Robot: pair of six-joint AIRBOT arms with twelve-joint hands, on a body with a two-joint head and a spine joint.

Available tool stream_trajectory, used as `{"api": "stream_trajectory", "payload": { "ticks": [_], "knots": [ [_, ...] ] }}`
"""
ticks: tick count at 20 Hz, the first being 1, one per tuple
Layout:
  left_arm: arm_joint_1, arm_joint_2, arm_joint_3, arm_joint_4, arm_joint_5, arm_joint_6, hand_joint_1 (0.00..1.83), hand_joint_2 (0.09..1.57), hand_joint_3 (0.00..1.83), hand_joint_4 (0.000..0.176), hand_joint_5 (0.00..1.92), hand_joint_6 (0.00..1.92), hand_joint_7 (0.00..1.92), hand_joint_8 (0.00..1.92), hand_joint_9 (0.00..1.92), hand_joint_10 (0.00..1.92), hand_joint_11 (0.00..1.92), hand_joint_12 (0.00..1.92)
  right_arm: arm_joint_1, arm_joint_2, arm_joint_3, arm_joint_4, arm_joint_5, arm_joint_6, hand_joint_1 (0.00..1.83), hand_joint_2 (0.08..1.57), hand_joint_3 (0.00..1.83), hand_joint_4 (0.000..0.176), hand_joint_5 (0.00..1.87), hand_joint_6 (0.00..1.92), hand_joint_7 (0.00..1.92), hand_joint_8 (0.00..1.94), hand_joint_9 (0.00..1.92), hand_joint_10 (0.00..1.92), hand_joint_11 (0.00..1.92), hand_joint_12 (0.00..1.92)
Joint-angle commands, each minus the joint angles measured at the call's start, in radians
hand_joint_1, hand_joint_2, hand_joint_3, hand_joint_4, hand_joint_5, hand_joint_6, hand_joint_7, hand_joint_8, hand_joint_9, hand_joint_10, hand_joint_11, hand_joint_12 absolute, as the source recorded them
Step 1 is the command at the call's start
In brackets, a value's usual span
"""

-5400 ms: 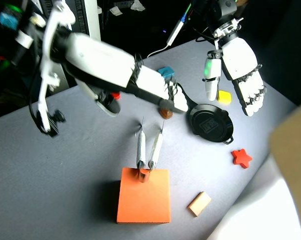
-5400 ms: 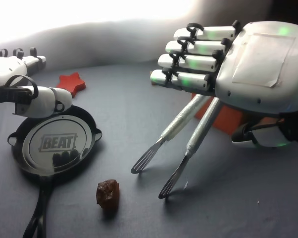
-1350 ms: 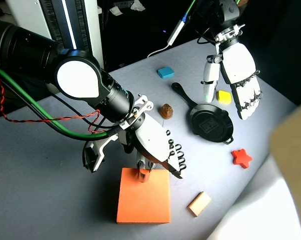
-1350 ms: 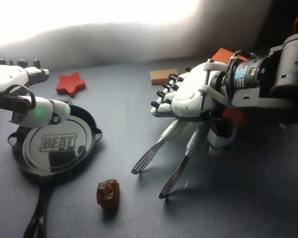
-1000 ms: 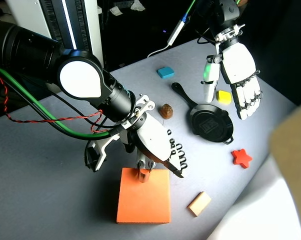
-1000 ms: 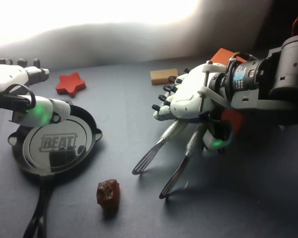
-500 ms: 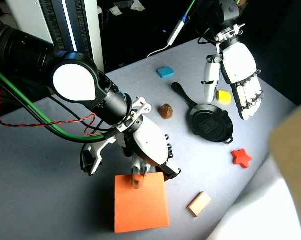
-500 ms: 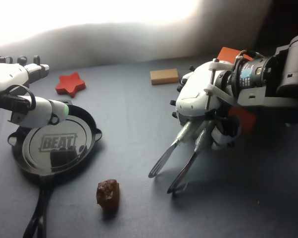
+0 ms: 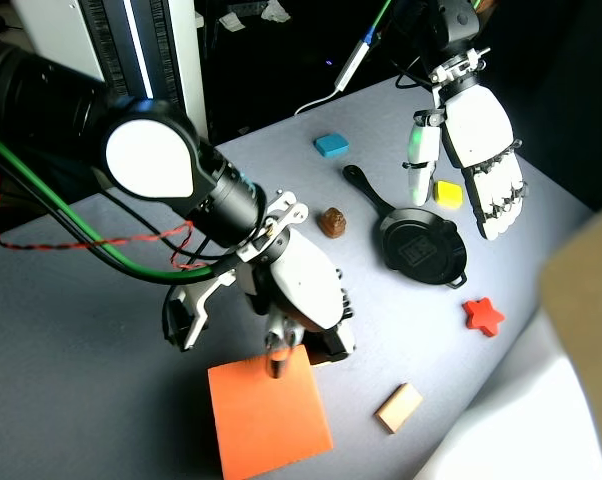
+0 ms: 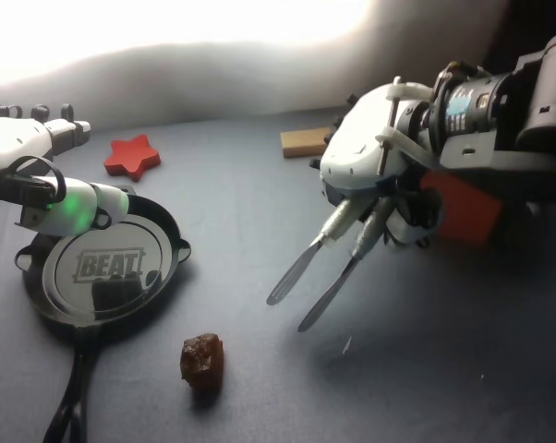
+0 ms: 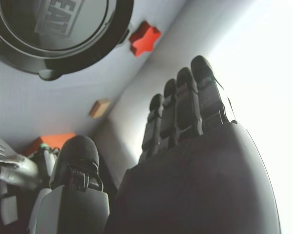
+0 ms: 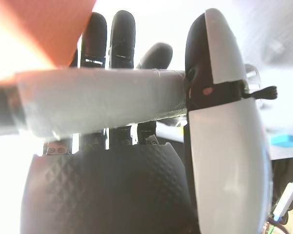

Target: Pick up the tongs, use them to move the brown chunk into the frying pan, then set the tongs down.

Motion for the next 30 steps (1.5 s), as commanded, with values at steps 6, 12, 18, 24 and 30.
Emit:
{"api": "stream_trajectory", "payload": {
  "ticks": [6, 12, 18, 24, 30],
  "knots": [
    [-0.008, 0.007, 0.003, 0.058, -0.032, -0.012, 0.16, 1.30, 0.00, 0.029, 0.07, 0.01, 0.11, 0.00, 0.12, 0.00, 0.00, 0.38, 0.059, 0.018, -0.067, -0.023, -0.047, 0.145, 1.07, 1.25, 0.00, 0.000, 0.71, 1.37, 0.93, 0.06, 0.55, 0.83, 0.22, 1.65],
    [-0.010, 0.007, -0.001, 0.057, -0.032, -0.023, 0.16, 1.30, 0.00, 0.028, 0.08, 0.01, 0.10, 0.00, 0.11, 0.00, 0.00, 0.35, 0.085, 0.015, -0.160, -0.168, -0.223, 0.393, 1.00, 1.19, 0.00, 0.000, 0.67, 0.55, 0.88, 0.04, 0.55, 0.74, 0.20, 1.60],
    [-0.005, 0.007, 0.000, 0.058, -0.037, -0.024, 0.10, 1.32, 0.00, 0.024, 0.03, 0.00, 0.06, 0.00, 0.07, 0.00, 0.00, 0.27, 0.101, 0.009, -0.263, -0.389, -0.359, 0.703, 0.98, 1.21, 0.00, 0.000, 0.59, 0.52, 0.83, 0.01, 0.50, 0.72, 0.13, 1.62],
    [-0.029, 0.004, -0.006, 0.058, -0.041, -0.021, 0.12, 1.32, 0.00, 0.031, 0.04, 0.00, 0.07, 0.00, 0.08, 0.01, 0.00, 0.25, 0.097, -0.037, -0.293, -0.459, -0.522, 0.794, 0.99, 1.19, 0.00, 0.000, 0.55, 0.46, 0.78, 0.00, 0.49, 0.61, 0.09, 1.59],
    [-0.038, -0.001, -0.007, 0.058, -0.041, -0.009, 0.08, 1.32, 0.00, 0.036, 0.02, 0.00, 0.07, 0.00, 0.09, 0.00, 0.00, 0.30, 0.094, -0.058, -0.302, -0.496, -0.547, 0.893, 1.01, 1.19, 0.00, 0.000, 0.54, 0.45, 0.75, 0.00, 0.46, 0.62, 0.06, 1.61]
  ]
}}
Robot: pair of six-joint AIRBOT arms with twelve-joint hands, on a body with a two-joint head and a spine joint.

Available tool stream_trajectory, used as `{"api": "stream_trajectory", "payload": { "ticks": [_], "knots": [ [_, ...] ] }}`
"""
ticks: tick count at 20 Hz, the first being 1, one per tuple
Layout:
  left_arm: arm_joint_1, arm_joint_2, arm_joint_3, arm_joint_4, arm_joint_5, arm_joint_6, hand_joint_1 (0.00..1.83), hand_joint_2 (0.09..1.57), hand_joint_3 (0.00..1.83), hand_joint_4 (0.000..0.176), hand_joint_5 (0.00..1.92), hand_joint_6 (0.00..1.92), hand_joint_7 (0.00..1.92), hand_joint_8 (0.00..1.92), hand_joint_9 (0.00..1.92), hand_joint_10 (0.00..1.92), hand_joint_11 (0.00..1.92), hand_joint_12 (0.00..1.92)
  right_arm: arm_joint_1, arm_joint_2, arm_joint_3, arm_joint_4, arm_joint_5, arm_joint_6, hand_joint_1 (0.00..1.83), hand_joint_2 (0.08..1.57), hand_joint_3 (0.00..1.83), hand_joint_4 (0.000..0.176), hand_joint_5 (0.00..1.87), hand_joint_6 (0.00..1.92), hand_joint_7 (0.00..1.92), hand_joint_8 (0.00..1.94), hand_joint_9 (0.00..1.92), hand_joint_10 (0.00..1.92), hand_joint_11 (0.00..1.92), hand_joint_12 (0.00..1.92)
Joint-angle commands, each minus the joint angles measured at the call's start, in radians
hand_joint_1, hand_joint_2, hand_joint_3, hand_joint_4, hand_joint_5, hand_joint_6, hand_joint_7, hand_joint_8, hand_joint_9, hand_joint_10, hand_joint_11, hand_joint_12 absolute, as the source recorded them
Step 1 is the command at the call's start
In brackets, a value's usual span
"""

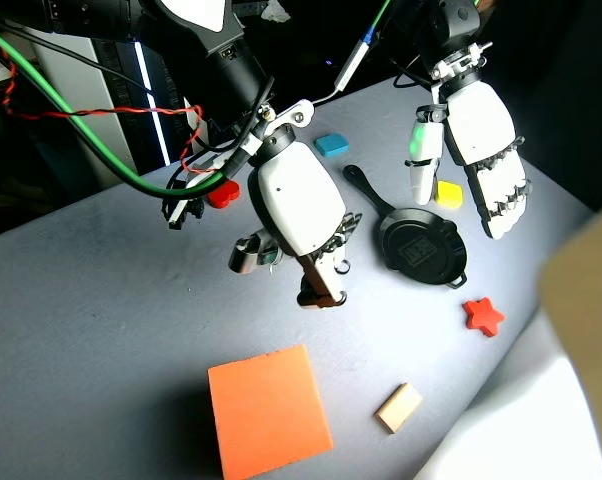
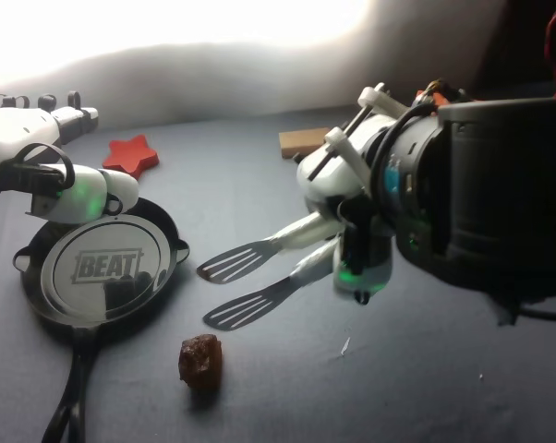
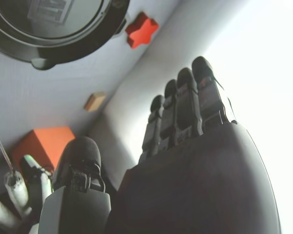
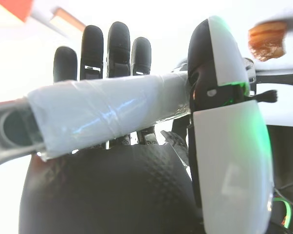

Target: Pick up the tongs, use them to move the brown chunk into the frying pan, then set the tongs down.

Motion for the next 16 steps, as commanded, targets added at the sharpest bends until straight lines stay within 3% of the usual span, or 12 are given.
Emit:
{"api": "stream_trajectory", "payload": {
  "ticks": [1, 6, 12, 16],
  "knots": [
    [-0.010, 0.006, 0.004, 0.057, -0.027, 0.005, 0.08, 1.32, 0.00, 0.038, 0.03, 0.00, 0.08, 0.00, 0.10, 0.00, 0.00, 0.33, 0.004, -0.003, -0.004, -0.076, 0.017, 0.008, 1.02, 1.18, 0.00, 0.000, 0.55, 0.45, 0.77, 0.01, 0.48, 0.61, 0.09, 1.59],
    [-0.013, 0.004, 0.007, 0.057, -0.031, 0.005, 0.19, 1.31, 0.00, 0.027, 0.05, 0.01, 0.09, 0.00, 0.11, 0.00, 0.00, 0.40, -0.007, -0.042, -0.006, -0.076, -0.001, 0.018, 1.02, 1.17, 0.00, 0.000, 0.58, 0.40, 0.78, 0.00, 0.52, 0.56, 0.12, 1.55],
    [-0.016, 0.004, 0.006, 0.057, -0.052, 0.005, 0.15, 1.32, 0.00, 0.033, 0.03, 0.00, 0.08, 0.00, 0.09, 0.00, 0.00, 0.30, -0.029, -0.085, -0.010, -0.144, 0.006, 0.035, 1.04, 1.15, 0.00, 0.000, 0.59, 0.39, 0.78, 0.01, 0.53, 0.54, 0.12, 1.54],
    [-0.012, 0.004, 0.000, 0.057, -0.052, 0.005, 0.15, 1.31, 0.00, 0.032, 0.05, 0.01, 0.09, 0.00, 0.11, 0.00, 0.00, 0.41, -0.048, -0.097, -0.010, -0.153, 0.009, 0.035, 1.02, 1.15, 0.00, 0.000, 0.59, 0.35, 0.78, 0.00, 0.55, 0.49, 0.13, 1.51]
  ]
}}
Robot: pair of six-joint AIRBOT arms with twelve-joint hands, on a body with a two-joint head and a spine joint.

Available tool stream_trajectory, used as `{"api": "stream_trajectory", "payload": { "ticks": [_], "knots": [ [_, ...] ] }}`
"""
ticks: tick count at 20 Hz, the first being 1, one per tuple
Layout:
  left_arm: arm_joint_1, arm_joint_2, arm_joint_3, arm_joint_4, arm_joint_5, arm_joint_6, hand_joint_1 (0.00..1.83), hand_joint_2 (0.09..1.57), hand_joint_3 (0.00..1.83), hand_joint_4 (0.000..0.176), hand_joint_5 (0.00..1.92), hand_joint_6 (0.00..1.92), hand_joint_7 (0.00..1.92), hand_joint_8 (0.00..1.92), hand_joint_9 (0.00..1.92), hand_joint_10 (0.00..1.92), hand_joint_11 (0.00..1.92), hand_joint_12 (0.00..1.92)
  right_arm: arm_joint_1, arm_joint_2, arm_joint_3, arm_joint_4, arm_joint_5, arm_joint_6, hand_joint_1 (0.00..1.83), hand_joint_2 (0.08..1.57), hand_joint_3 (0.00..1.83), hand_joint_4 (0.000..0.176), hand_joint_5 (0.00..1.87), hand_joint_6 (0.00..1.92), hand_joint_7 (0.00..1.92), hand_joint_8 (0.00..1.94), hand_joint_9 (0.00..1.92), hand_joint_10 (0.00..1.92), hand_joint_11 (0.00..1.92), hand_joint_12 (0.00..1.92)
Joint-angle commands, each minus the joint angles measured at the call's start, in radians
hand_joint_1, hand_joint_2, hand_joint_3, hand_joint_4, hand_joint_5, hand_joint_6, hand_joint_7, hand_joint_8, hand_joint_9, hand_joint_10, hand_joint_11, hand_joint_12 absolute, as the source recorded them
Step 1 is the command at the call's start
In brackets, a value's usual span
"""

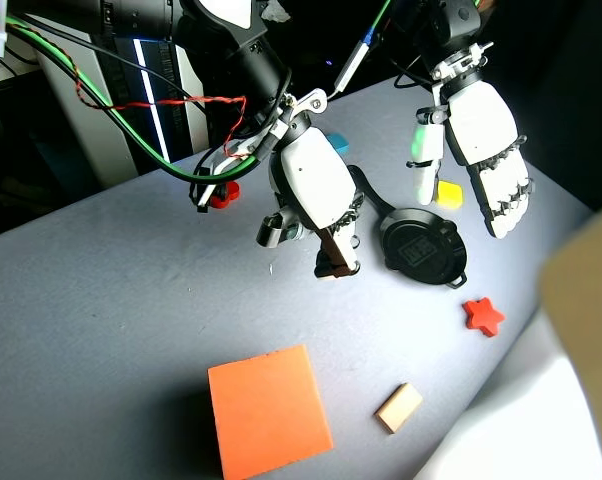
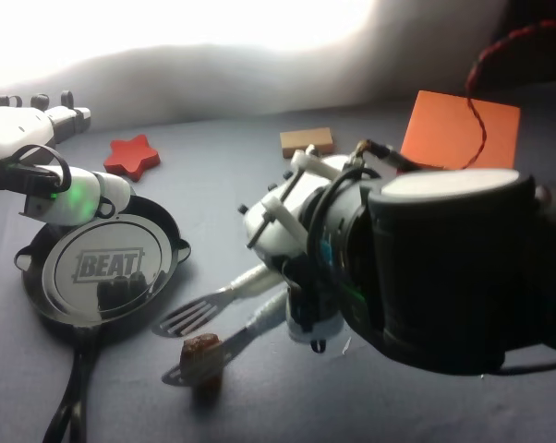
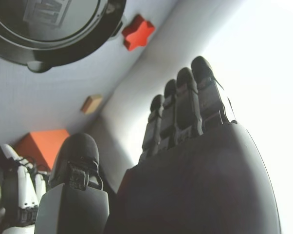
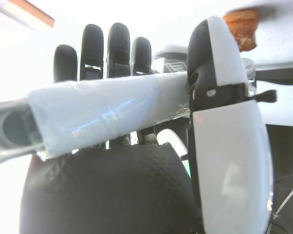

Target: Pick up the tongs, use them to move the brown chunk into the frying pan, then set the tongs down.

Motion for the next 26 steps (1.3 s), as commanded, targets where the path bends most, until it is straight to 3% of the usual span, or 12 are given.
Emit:
{"api": "stream_trajectory", "payload": {
  "ticks": [1, 8, 10, 11, 14, 18, 26],
  "knots": [
    [-0.011, 0.004, -0.001, 0.060, -0.029, 0.001, 0.15, 1.31, 0.00, 0.032, 0.05, 0.00, 0.10, 0.00, 0.11, 0.00, 0.00, 0.40, 0.007, 0.004, -0.005, -0.086, 0.011, -0.002, 1.02, 1.15, 0.00, 0.000, 0.60, 0.31, 0.77, 0.00, 0.57, 0.45, 0.13, 1.50],
    [-0.003, 0.004, -0.005, 0.060, -0.029, 0.001, 0.14, 1.31, 0.00, 0.033, 0.03, 0.00, 0.06, 0.00, 0.08, 0.00, 0.00, 0.29, -0.002, 0.004, -0.004, -0.114, 0.016, 0.013, 1.03, 1.14, 0.00, 0.000, 0.62, 0.25, 0.76, 0.00, 0.57, 0.39, 0.11, 1.49],
    [-0.004, 0.004, -0.004, 0.060, -0.029, 0.001, 0.15, 1.31, 0.00, 0.031, 0.05, 0.00, 0.09, 0.01, 0.11, 0.01, 0.00, 0.39, -0.009, 0.004, -0.003, -0.142, 0.017, 0.023, 1.03, 1.15, 0.00, 0.000, 0.63, 0.25, 0.77, 0.00, 0.58, 0.39, 0.12, 1.49],
    [-0.003, 0.004, -0.005, 0.060, -0.029, 0.001, 0.13, 1.32, 0.00, 0.033, 0.03, 0.00, 0.08, 0.00, 0.10, 0.00, 0.00, 0.33, -0.011, 0.004, -0.001, -0.143, 0.017, 0.025, 1.02, 1.15, 0.00, 0.000, 0.63, 0.25, 0.76, 0.00, 0.58, 0.39, 0.12, 1.49],
    [-0.005, 0.004, -0.001, 0.060, -0.029, 0.001, 0.17, 1.31, 0.00, 0.029, 0.06, 0.00, 0.09, 0.00, 0.11, 0.00, 0.00, 0.41, -0.015, 0.004, 0.002, -0.143, 0.007, 0.033, 1.03, 1.14, 0.00, 0.000, 0.65, 0.19, 0.77, 0.00, 0.63, 0.31, 0.16, 1.43],
    [-0.001, 0.003, 0.002, 0.060, -0.029, 0.001, 0.15, 1.32, 0.00, 0.032, 0.05, 0.00, 0.08, 0.00, 0.10, 0.00, 0.00, 0.34, -0.014, 0.004, 0.001, -0.141, -0.003, 0.044, 1.03, 1.15, 0.00, 0.000, 0.65, 0.17, 0.76, 0.00, 0.62, 0.29, 0.13, 1.45],
    [-0.006, 0.003, -0.005, 0.060, -0.029, 0.000, 0.19, 1.30, 0.00, 0.031, 0.08, 0.00, 0.10, 0.00, 0.12, 0.00, 0.00, 0.39, -0.028, 0.008, 0.003, -0.141, -0.009, 0.046, 1.01, 1.15, 0.00, 0.000, 0.66, 0.14, 0.75, 0.00, 0.62, 0.27, 0.13, 1.46]
  ]
}}
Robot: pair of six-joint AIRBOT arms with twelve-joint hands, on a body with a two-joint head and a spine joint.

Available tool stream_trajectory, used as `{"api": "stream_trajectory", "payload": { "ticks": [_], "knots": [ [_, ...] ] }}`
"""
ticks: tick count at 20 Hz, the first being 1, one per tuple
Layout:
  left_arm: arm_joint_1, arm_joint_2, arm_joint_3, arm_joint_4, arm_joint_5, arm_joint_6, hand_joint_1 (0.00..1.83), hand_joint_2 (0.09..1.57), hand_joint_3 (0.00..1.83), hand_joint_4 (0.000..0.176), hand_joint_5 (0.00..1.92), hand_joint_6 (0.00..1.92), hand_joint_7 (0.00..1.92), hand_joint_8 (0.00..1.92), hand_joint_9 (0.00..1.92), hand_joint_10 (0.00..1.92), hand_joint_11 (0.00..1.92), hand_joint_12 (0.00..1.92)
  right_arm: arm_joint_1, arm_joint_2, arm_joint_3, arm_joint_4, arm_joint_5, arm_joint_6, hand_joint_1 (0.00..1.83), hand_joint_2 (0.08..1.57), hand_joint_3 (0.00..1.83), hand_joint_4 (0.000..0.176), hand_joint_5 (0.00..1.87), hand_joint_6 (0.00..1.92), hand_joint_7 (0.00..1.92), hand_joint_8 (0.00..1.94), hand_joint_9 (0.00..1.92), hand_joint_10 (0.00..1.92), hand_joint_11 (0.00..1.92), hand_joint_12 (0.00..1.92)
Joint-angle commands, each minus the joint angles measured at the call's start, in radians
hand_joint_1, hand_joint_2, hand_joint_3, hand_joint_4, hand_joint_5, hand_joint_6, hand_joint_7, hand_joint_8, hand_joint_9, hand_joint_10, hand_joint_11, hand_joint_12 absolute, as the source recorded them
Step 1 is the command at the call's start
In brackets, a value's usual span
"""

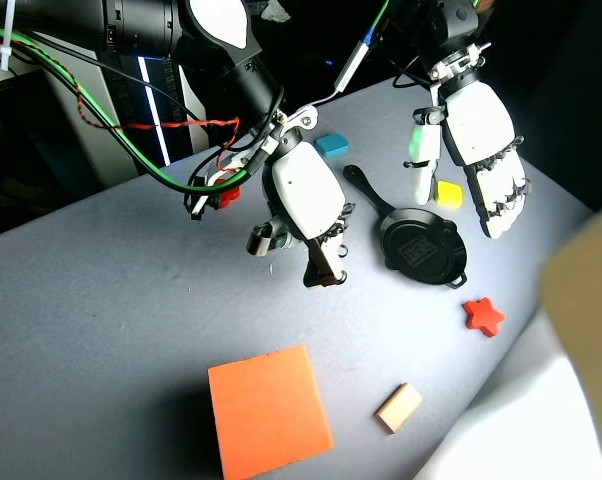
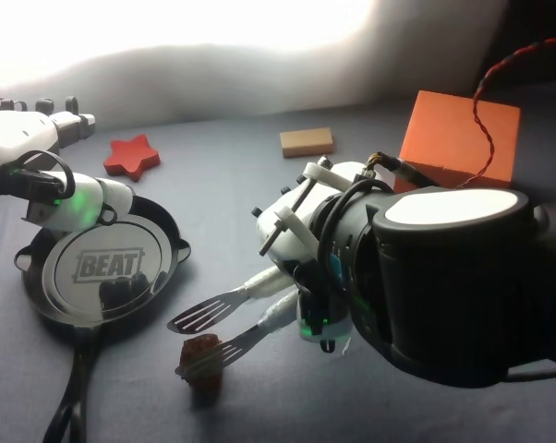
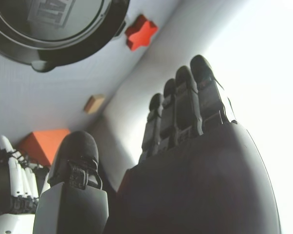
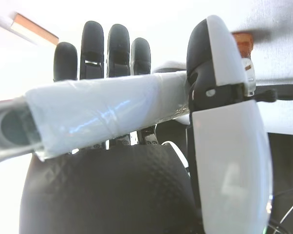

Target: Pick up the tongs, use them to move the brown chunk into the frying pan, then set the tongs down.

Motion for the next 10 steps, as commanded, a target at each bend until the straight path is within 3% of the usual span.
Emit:
{"api": "stream_trajectory", "payload": {
  "ticks": [1, 3, 9, 10],
  "knots": [
    [-0.010, 0.003, 0.005, 0.063, -0.028, 0.000, 0.18, 1.30, 0.00, 0.034, 0.07, 0.00, 0.10, 0.00, 0.11, 0.00, 0.00, 0.40, 0.003, 0.007, -0.001, -0.079, 0.002, 0.000, 1.01, 1.15, 0.00, 0.000, 0.66, 0.14, 0.75, 0.00, 0.62, 0.27, 0.12, 1.46],
    [-0.010, 0.003, 0.011, 0.063, -0.028, 0.000, 0.14, 1.31, 0.00, 0.037, 0.05, 0.00, 0.08, 0.00, 0.10, 0.00, 0.00, 0.33, -0.004, 0.010, 0.000, -0.079, 0.003, 0.000, 1.01, 1.15, 0.00, 0.000, 0.66, 0.14, 0.75, 0.00, 0.62, 0.27, 0.12, 1.45],
    [0.005, 0.002, 0.013, 0.056, -0.020, -0.001, 0.12, 1.31, 0.00, 0.031, 0.09, 0.01, 0.11, 0.00, 0.12, 0.00, 0.00, 0.36, -0.018, 0.007, 0.022, -0.079, 0.012, 0.000, 1.03, 1.15, 0.00, 0.000, 0.63, 0.12, 0.72, 0.00, 0.60, 0.25, 0.09, 1.44],
    [0.004, 0.002, 0.013, 0.056, -0.020, -0.001, 0.10, 1.32, 0.00, 0.031, 0.05, 0.00, 0.08, 0.00, 0.09, 0.00, 0.00, 0.27, -0.020, 0.007, 0.022, -0.079, 0.014, 0.000, 1.02, 1.14, 0.00, 0.000, 0.65, 0.12, 0.73, 0.01, 0.62, 0.25, 0.10, 1.44]
  ]
}}
